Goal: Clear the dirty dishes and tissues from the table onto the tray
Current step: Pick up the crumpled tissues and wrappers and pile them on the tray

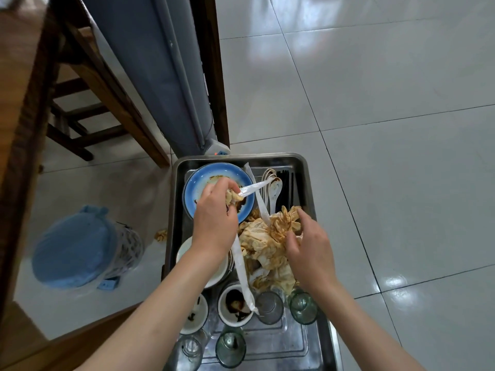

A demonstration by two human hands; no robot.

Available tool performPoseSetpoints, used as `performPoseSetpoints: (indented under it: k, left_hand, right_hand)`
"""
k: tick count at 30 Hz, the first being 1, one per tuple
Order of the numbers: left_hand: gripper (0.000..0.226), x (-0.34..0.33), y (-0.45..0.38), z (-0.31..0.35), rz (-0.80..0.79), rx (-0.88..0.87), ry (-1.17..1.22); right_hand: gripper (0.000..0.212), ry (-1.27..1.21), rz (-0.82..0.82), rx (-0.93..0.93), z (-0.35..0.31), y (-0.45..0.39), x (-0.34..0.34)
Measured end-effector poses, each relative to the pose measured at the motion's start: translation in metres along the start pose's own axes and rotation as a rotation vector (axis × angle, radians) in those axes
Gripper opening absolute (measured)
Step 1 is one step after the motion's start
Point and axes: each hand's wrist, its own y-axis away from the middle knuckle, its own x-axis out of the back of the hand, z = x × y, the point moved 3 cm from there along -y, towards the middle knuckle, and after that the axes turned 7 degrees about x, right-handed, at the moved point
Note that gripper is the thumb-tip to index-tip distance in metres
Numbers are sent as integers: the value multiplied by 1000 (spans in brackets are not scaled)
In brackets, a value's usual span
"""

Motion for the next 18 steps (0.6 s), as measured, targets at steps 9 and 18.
performPoseSetpoints:
  k: [9, 18]
  left_hand:
    - [19, -49, 12, -6, -209, 85, -26]
    - [33, -69, 28, -22, -374, 237, -68]
  right_hand:
    - [52, 39, 11, 68, -1, -14, 33]
    - [52, 57, -9, 89, -1, -14, 34]
